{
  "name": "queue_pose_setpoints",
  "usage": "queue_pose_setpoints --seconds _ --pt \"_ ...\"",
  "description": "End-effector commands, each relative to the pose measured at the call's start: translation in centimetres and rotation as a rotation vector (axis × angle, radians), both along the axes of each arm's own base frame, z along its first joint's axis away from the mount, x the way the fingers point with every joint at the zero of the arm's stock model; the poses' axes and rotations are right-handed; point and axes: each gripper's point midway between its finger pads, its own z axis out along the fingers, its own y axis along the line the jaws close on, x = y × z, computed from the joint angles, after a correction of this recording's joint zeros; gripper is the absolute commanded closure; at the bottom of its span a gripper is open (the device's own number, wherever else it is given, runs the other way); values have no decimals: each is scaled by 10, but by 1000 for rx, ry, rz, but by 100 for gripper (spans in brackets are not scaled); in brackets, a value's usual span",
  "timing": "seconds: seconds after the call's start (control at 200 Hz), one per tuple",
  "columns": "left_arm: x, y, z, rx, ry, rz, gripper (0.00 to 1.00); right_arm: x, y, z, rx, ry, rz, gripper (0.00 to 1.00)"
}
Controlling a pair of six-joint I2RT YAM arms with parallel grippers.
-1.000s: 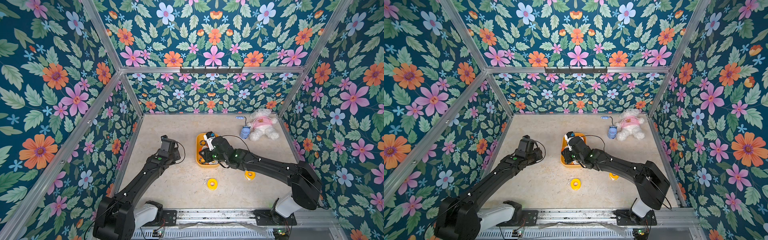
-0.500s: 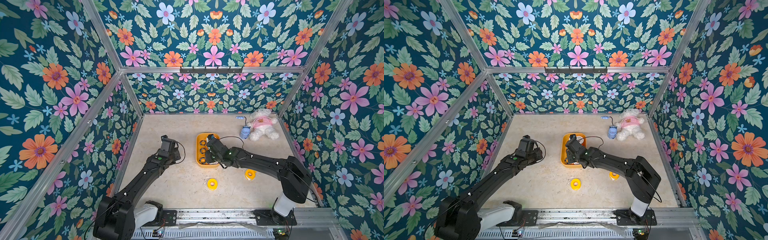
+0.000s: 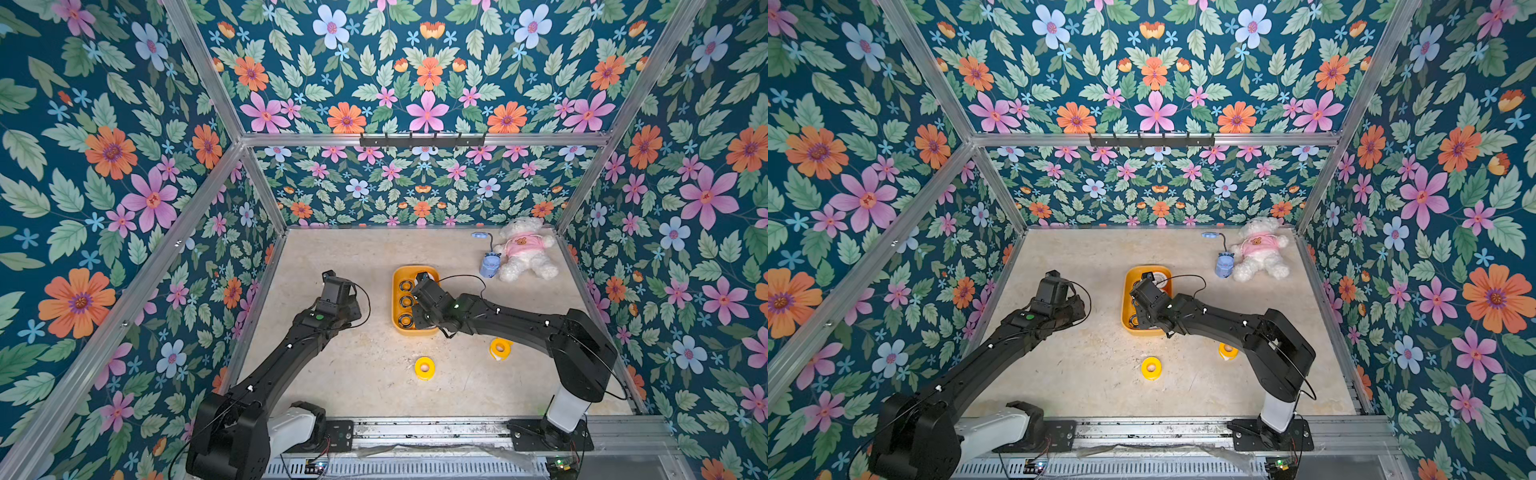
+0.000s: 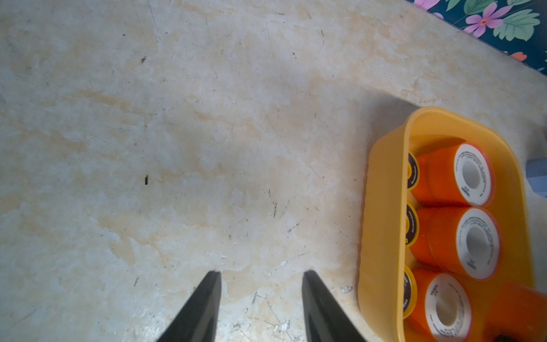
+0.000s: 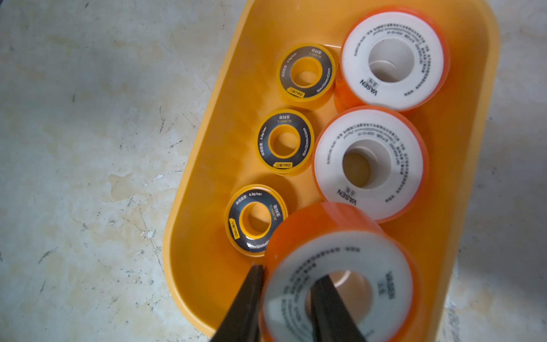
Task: Put the sealing tape into the storage box
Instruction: Place the sealing tape in the storage box.
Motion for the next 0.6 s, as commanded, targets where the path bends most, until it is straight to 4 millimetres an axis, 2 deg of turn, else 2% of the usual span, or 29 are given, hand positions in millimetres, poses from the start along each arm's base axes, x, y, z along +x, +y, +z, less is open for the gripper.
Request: queue_pose_setpoints --seconds 0.0,0.595 --pt "2 0 1 -5 -7 3 49 1 -4 -4 -20 6 -19 72" --pt "3 -2 2 -7 -7 -2 49 3 -11 -18 -60 27 -41 68"
